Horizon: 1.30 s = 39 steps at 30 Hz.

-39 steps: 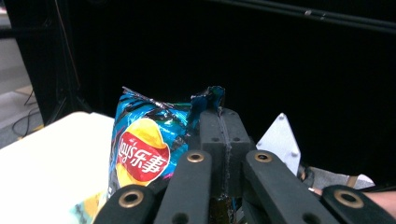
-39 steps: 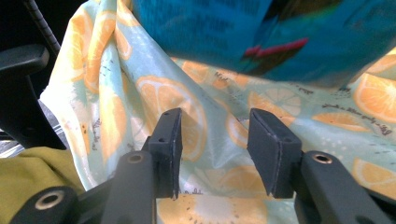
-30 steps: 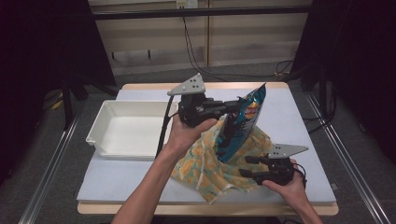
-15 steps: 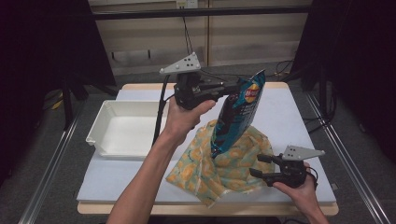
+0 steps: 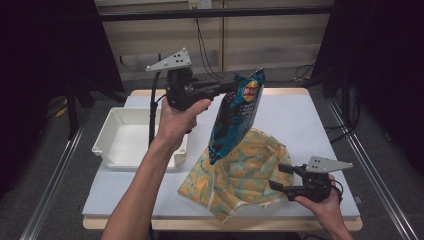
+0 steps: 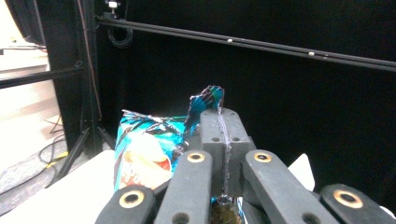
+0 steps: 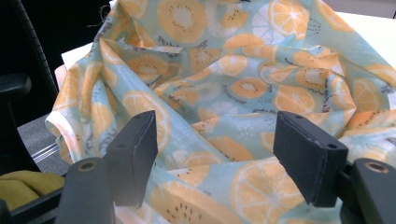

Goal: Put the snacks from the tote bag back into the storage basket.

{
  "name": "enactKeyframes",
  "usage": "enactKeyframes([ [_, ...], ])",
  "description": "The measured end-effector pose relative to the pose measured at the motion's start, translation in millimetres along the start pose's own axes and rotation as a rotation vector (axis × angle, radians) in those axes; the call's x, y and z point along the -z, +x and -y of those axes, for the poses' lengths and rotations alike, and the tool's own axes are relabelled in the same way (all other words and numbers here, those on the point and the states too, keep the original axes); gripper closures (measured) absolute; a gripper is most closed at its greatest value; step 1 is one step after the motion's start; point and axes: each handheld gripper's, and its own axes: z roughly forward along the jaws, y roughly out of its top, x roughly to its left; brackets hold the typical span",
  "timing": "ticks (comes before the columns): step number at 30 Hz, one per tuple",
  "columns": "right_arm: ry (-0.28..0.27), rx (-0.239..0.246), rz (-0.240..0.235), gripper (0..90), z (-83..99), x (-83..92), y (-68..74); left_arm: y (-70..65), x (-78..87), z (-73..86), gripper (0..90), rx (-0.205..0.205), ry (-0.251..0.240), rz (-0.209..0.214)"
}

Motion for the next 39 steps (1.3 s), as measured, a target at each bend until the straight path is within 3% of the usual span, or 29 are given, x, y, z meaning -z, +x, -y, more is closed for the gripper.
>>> enactKeyframes([
  [18,-0.016,-0.014,0.011,28.7,-1.0,4.8,-1.2,16.9,41.3,-15.1,90.0,0.005,-0.029,-0.063],
  [25,-0.034,-0.018,0.028,24.1,-0.7,6.1,2.4,21.0,62.4,-8.3,90.0,0.009,-0.02,-0.111],
  [32,-0.042,-0.023,0.033,23.9,3.7,7.3,1.5,26.4,84.1,12.0,90.0,0.038,-0.024,-0.16],
  [39,-0.041,-0.021,0.041,23.5,7.2,11.6,1.9,31.0,110.0,10.8,90.0,0.031,-0.043,-0.224],
])
